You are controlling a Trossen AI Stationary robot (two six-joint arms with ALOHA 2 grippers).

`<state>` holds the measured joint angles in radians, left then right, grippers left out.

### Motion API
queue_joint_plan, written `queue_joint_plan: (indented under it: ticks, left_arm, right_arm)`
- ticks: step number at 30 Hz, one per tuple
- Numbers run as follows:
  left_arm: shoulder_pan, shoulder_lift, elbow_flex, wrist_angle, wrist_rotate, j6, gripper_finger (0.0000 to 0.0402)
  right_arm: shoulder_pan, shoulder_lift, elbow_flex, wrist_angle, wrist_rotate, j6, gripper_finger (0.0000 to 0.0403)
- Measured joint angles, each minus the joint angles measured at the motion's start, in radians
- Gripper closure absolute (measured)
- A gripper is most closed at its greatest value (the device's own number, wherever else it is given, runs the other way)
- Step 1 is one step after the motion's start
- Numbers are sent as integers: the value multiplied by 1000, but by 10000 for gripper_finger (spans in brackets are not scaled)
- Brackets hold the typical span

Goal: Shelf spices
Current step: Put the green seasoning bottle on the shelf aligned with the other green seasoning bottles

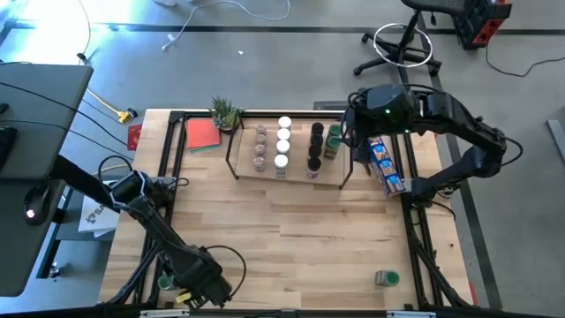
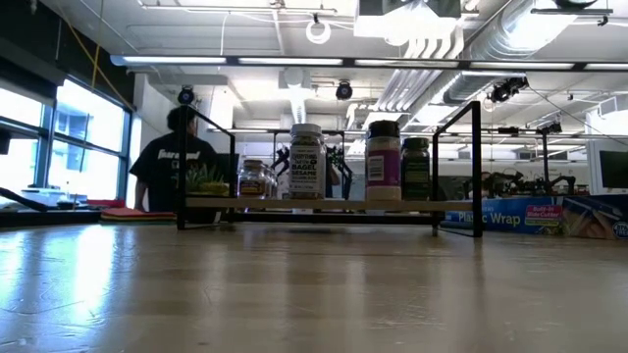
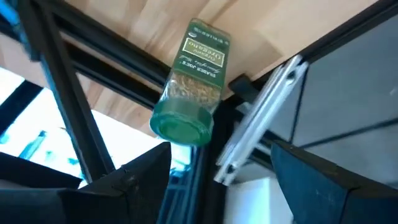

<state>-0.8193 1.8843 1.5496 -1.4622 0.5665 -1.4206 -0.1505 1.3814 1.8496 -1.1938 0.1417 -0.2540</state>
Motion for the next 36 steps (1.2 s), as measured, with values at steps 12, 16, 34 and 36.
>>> queue_joint_plan:
  ticks: [12, 16, 34, 36]
  left_arm:
    - [-8, 0, -145, 73, 44, 162, 130]
    - [-11, 0, -184, 83, 53, 186, 130]
    - [-40, 0, -264, 187, 131, 264, 135]
    - [-44, 0, -264, 186, 131, 276, 146]
  right_arm:
    - [0, -16, 0, -6, 0, 101, 151]
    - [0, -16, 0, -6, 2, 128, 151]
    - [0, -15, 0, -6, 3, 187, 151]
    - [0, -15, 0, -6, 3, 187, 151]
